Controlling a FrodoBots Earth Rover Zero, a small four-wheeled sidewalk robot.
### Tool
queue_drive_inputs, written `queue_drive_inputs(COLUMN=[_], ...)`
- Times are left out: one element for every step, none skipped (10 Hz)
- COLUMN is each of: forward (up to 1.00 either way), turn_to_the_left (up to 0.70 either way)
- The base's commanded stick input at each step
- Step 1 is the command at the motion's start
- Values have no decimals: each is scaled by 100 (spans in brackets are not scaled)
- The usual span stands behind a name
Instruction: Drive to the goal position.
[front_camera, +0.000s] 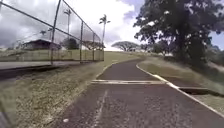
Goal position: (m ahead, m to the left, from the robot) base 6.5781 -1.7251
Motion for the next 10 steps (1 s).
queue_drive_inputs(forward=[70,70,70,70,70,70,70,70,70,70], turn_to_the_left=[-2,-2,-2,-15,-25,-34,-35,-35,-27,-4])
